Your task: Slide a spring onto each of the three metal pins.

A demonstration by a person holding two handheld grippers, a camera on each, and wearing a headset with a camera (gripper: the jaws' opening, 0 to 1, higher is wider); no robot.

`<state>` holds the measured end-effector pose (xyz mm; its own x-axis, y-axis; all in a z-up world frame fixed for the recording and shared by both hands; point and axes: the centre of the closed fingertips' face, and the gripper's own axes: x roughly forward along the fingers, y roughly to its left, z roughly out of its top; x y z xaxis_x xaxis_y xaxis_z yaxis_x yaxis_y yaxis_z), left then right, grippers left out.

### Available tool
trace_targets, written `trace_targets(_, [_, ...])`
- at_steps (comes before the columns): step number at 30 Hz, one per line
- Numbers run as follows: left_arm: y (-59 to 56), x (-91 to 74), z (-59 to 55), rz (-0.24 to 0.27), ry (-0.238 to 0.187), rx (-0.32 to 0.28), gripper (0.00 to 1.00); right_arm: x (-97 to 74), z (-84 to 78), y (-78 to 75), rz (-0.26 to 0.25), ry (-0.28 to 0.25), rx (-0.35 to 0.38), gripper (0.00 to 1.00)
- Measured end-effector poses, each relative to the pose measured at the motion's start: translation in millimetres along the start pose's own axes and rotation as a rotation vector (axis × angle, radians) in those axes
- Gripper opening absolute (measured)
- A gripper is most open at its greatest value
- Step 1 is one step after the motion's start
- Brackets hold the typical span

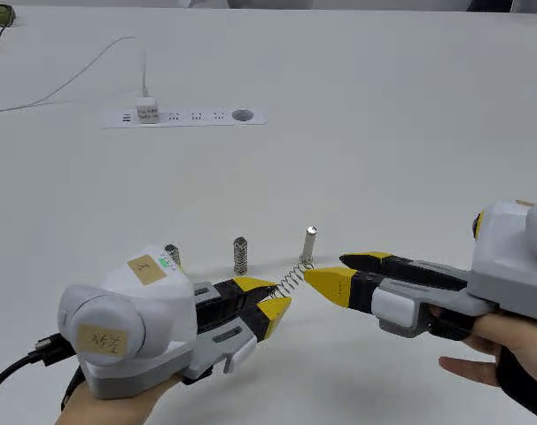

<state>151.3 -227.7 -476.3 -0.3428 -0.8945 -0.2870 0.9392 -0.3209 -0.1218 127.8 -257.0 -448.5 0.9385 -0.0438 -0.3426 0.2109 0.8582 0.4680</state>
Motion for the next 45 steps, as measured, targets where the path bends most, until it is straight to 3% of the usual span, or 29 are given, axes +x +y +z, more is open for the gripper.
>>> trace_targets(6, [-3.6, -8.8, 8.1, -0.01, -0.037, 0.012, 0.1, 6.1, 2.4, 12.1, 0.05, -0.028, 0.08, 0.38])
trace_targets(12, [-9.8, -14.8, 11.8, -0.027, -0.046, -0.001, 0.1, 11.6, -1.8, 19.5, 0.078, -0.014, 0.104, 0.31])
trace_targets(23, [-17.6, -23.9, 21.1, -0.045, -0.082, 0.001, 0.1, 15.3, -2.3, 30.6, 0.141, -0.036, 0.226, 0.24])
trace_targets(31, [-17.6, -24.9, 22.1, -0.039, -0.077, 0.003, 0.11, 14.7, 0.7, 35.8, 0.172, -0.049, 0.267, 0.15])
trace_targets(38, [-16.8, -23.6, 18.1, -0.031, -0.041, 0.018, 0.11, 16.0, -0.1, 40.5, 0.186, -0.046, 0.241, 0.13])
trace_targets(45, [-17.0, -23.3, 14.3, -0.027, -0.005, 0.018, 0.12, 17.4, 0.2, 41.9, 0.176, -0.031, 0.165, 0.12])
